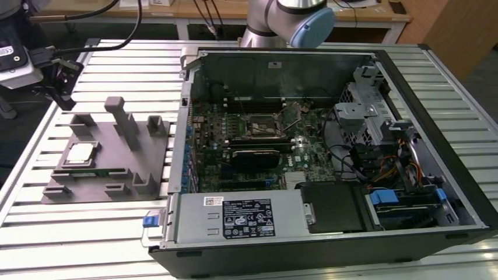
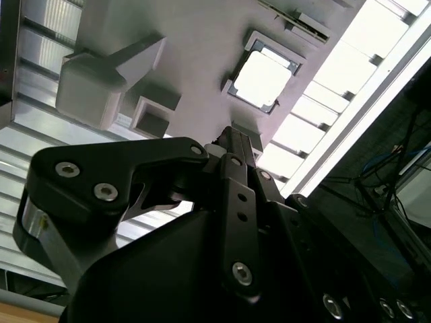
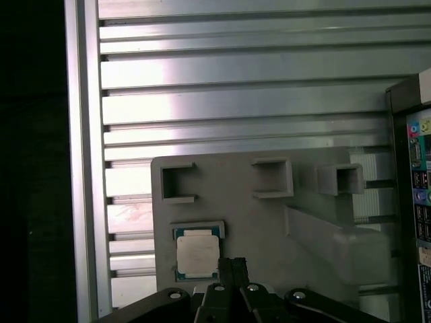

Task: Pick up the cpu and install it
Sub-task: 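Pick up the cpu and move it towards the insertion slot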

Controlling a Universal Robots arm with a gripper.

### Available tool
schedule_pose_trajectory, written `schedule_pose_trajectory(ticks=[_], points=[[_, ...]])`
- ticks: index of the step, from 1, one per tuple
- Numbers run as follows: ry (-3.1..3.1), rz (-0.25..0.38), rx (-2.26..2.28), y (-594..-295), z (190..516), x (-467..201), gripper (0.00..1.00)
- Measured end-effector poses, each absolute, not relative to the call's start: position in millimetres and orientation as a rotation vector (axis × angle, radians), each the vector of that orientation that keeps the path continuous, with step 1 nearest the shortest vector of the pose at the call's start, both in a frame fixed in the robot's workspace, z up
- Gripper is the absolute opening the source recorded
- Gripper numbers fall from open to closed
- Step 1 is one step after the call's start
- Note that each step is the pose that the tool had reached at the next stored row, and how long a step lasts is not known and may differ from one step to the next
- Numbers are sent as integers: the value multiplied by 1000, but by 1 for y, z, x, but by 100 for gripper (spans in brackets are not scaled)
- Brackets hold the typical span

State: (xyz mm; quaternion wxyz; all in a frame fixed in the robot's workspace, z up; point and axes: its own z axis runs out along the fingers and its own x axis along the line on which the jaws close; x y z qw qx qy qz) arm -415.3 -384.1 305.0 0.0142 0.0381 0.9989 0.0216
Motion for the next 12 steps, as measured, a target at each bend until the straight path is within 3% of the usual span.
schedule_pose_trajectory(ticks=[12], points=[[3110,67,119,-384,301,-425,11]])
